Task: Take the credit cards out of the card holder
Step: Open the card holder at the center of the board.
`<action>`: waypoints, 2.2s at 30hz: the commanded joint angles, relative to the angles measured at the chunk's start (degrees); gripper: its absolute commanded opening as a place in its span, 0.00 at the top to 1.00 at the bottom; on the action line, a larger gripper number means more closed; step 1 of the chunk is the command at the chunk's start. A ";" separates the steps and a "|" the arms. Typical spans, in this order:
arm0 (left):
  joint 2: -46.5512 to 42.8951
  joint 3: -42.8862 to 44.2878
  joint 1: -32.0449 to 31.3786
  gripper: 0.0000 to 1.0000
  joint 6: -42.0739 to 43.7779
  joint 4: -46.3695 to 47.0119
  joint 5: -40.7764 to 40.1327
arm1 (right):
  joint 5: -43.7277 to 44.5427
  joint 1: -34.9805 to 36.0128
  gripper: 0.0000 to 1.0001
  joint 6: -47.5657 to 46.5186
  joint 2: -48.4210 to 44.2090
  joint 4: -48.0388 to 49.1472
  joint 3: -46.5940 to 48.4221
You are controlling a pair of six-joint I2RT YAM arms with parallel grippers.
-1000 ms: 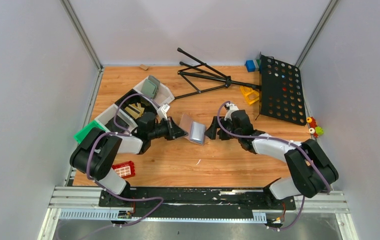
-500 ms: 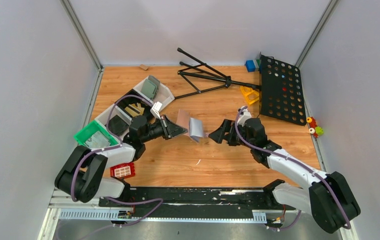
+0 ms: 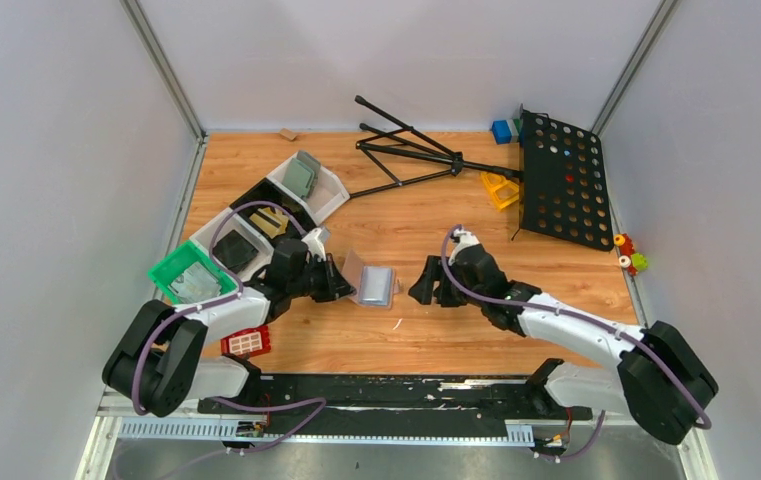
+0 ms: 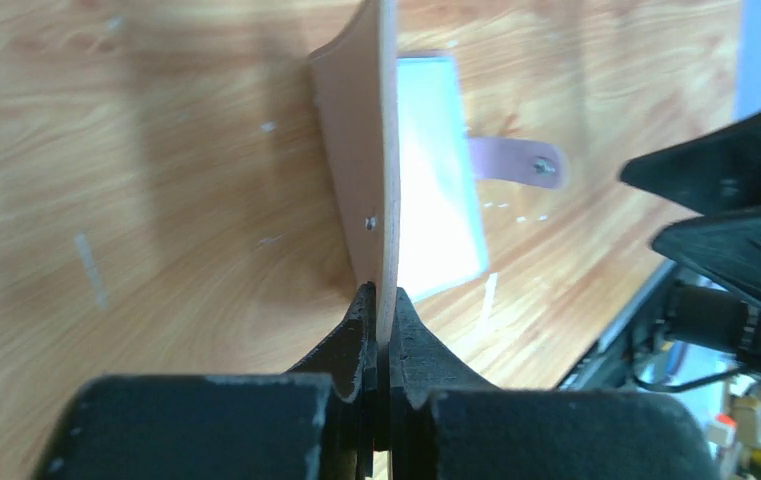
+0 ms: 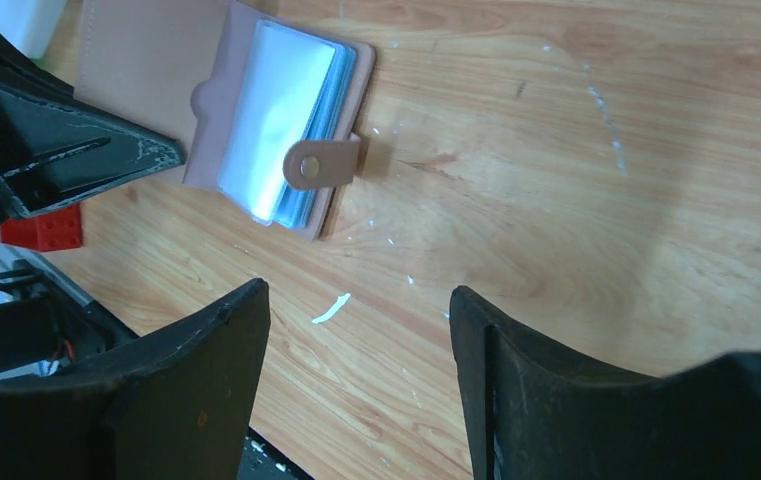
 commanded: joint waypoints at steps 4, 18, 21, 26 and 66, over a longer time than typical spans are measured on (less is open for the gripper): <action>-3.57 2.70 -0.33 0.97 8.84 -12.32 -8.24 | 11.44 5.66 0.35 -2.51 9.29 -2.59 9.80; -1.74 1.67 -0.35 0.95 10.54 -12.26 -6.64 | 3.74 7.39 0.36 -1.19 20.50 5.20 13.44; -1.89 1.50 -0.30 0.95 10.54 -12.26 -6.93 | 4.41 7.75 0.39 -1.26 21.73 3.87 14.12; -1.75 1.47 -0.34 0.93 10.20 -11.91 -6.87 | 4.98 7.95 0.56 -1.71 22.79 2.13 14.72; -14.28 15.71 -12.43 0.12 12.36 -30.14 -20.27 | -3.97 3.26 1.00 -21.09 11.36 11.14 11.23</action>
